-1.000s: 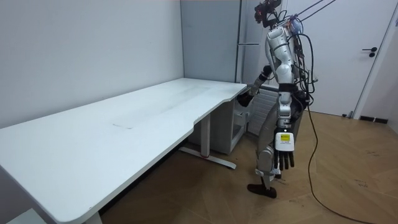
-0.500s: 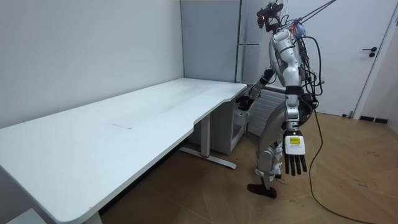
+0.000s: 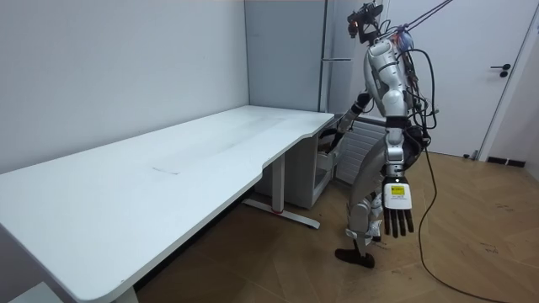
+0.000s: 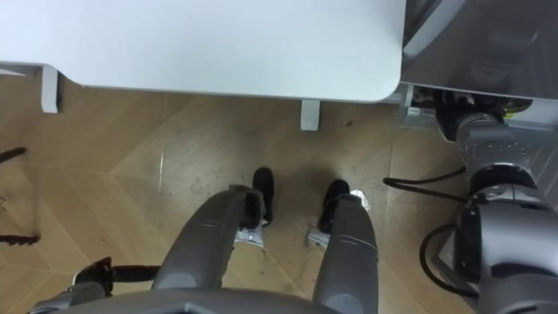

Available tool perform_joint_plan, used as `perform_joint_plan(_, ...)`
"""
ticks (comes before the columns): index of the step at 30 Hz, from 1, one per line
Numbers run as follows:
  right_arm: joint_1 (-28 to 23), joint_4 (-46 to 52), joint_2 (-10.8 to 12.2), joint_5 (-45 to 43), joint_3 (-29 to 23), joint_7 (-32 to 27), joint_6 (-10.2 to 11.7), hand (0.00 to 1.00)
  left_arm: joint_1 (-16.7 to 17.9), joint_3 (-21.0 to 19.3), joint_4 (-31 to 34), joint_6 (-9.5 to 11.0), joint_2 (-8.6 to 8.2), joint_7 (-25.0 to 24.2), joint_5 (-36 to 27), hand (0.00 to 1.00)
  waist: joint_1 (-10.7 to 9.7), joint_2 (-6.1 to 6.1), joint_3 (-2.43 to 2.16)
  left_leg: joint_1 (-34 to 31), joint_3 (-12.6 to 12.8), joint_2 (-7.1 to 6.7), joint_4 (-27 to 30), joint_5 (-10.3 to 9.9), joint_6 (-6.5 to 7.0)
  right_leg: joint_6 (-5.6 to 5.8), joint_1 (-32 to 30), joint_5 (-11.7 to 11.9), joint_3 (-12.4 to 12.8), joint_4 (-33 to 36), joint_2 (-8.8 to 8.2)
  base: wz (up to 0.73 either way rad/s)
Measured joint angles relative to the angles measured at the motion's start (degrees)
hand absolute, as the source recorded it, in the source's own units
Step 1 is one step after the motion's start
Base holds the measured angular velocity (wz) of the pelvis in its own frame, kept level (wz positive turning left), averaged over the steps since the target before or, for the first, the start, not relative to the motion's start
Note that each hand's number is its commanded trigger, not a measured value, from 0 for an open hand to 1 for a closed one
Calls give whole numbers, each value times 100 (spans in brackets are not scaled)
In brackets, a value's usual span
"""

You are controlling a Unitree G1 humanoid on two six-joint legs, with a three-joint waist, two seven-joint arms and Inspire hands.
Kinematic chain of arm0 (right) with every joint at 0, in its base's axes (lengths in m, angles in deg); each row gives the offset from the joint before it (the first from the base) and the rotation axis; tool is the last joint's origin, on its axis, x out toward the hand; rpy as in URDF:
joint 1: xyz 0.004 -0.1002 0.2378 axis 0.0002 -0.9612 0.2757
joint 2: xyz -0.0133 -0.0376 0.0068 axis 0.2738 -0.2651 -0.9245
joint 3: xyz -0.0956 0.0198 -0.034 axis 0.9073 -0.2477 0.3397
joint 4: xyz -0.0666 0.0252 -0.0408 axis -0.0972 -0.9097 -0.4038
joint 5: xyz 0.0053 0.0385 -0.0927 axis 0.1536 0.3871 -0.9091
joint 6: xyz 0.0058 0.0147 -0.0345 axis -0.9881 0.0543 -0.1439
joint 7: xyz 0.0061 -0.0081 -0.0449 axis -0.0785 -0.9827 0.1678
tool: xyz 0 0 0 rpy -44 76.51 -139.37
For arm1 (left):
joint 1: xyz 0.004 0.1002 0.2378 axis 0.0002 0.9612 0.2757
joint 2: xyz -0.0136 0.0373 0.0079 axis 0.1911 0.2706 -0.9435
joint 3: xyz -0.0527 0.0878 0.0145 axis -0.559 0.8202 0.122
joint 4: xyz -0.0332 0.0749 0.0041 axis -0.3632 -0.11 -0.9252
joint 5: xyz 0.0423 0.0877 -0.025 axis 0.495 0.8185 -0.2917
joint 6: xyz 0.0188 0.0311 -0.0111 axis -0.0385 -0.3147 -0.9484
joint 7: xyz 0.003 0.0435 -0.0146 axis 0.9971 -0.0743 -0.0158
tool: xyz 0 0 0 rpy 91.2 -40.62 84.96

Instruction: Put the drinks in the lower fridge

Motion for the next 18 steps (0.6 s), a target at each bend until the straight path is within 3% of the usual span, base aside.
perform_joint_plan(12,-27,-8,2,0,74,20,-7,0,0,23,4,5,-1,1,-1,0,9,2,1,260,10,-1,-81,6,9,24,265,-14,-38,-63,-12,0)
perform_joint_plan(18,-229,-5,6,14,231,369,-6,0,0,26,8,38,10,-23,-11,0,36,0,2,633,7,4,-260,2,6,39,662,-13,-63,-290,36,0)
